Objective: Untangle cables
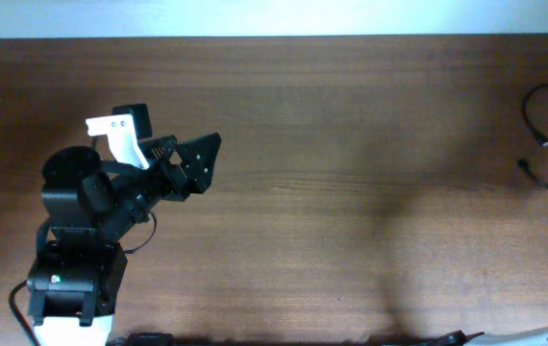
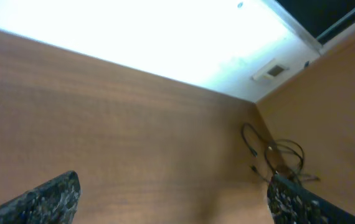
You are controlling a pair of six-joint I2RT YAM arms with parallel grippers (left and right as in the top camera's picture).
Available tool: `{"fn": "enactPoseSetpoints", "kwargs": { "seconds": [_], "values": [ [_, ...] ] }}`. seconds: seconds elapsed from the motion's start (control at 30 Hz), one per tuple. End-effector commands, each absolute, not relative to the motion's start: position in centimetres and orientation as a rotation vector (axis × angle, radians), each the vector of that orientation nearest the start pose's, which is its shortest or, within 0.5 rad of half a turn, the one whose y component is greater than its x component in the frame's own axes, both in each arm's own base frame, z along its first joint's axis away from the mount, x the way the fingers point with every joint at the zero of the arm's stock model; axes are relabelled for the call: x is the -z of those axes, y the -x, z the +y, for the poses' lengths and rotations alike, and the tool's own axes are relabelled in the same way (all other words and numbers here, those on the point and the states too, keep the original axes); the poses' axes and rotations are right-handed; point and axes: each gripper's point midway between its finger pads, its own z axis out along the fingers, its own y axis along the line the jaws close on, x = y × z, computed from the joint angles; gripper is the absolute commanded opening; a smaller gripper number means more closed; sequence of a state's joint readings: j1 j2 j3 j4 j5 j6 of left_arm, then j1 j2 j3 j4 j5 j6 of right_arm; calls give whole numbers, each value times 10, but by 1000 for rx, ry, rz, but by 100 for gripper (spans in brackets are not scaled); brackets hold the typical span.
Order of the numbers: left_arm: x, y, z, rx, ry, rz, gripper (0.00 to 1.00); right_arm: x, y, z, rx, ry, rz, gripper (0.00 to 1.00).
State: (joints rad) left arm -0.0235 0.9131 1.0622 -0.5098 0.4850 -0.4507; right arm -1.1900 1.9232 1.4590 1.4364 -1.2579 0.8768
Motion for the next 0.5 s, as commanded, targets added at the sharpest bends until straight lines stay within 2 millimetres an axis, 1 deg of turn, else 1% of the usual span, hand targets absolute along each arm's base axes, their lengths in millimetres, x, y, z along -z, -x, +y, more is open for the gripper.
{"fn": "enactPoseSetpoints", "kwargs": {
  "seconds": [0.0, 0.1, 0.2, 0.23, 0.3, 0.33, 0.4, 0.47],
  "values": [
    [-352, -301, -73, 663, 89, 1906, 96, -449, -302, -312, -344, 98, 1303, 98],
    [-359, -294, -73, 649, 61, 1879, 98, -458, -300, -289, -359, 190, 1444, 98],
    [-367, -286, -73, 632, 31, 1849, 98, -472, -296, -278, -332, 232, 1470, 98],
    [-369, -284, -73, 631, 29, 1842, 98, -476, -296, -280, -342, 213, 1454, 98],
    [-372, -282, -73, 631, 26, 1833, 99, -476, -301, -292, -395, 135, 1451, 98],
    [-372, -281, -73, 631, 25, 1830, 99, -473, -305, -303, -434, 71, 1456, 98],
    [-372, -282, -73, 631, 26, 1831, 99, -464, -313, -328, -532, -109, 1446, 98],
    [-372, -282, -73, 631, 25, 1831, 98, -448, -321, -358, -644, -361, 1414, 98]
  ]
}}
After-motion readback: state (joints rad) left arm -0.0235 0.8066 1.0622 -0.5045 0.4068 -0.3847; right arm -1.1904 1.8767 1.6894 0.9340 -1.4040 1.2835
